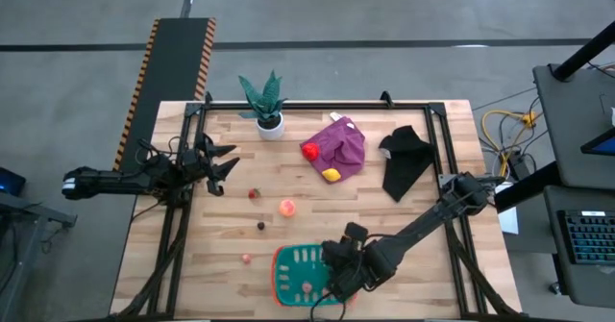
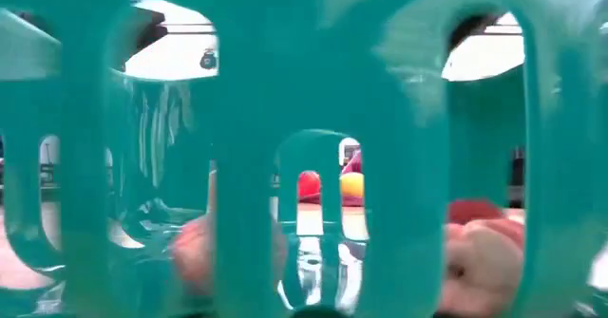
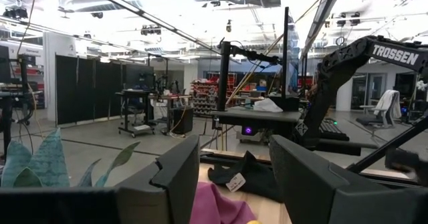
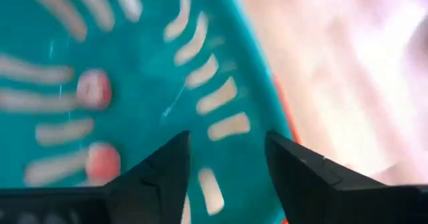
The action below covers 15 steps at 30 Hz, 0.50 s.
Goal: Pick and placing Produce into tupperware
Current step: Put the yellow lemon into the green basket
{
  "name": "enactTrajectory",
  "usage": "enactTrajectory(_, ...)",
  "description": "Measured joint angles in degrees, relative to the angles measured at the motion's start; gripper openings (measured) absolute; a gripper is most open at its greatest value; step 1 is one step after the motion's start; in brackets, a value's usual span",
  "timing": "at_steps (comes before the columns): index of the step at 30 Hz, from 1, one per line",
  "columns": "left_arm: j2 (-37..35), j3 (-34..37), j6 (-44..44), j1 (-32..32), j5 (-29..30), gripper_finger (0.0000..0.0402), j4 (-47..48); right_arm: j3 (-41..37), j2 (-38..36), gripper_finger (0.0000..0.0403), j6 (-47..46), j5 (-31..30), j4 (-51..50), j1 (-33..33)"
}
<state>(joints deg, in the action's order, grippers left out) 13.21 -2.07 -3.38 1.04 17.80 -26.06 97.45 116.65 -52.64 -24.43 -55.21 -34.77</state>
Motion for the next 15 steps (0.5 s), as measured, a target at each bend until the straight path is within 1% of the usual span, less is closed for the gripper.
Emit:
enactTrajectory(3, 0.0, 0.0, 0.0, 0.0, 0.0, 0.0169, 0.0, 0.0, -2.3, 0.0207, 4.1, -11.6, 0.4, -0.3)
enactTrajectory(4, 0.0, 0.0, 0.0, 0.0, 0.0, 0.0169, 0.0, 0.0, -3.6, 0.0213, 5.0, -14.6, 1.2, -0.2)
enactTrajectory(5, 0.0, 0.0, 0.0, 0.0, 0.0, 0.0169, 0.0, -0.1, -5.0, 0.0218, 6.3, -16.1, 2.4, 0.1)
enactTrajectory(9, 0.0, 0.0, 0.0, 0.0, 0.0, 0.0169, 0.0, -0.1, -10.7, 0.0239, 15.4, -18.8, 9.1, 0.7)
enactTrajectory(10, 0.0, 0.0, 0.0, 0.0, 0.0, 0.0169, 0.0, -0.1, -11.9, 0.0246, 17.6, -20.5, 9.7, 0.7)
enactTrajectory(13, 0.0, 0.0, 0.0, 0.0, -0.2, 0.0169, 0.0, -0.5, -15.5, 0.0274, 20.4, -25.1, 8.2, 0.7)
enactTrajectory(15, 0.1, 0.0, 0.0, 0.0, -0.5, 0.0169, -0.1, -1.3, -17.8, 0.0299, 20.9, -25.6, 5.6, 1.8)
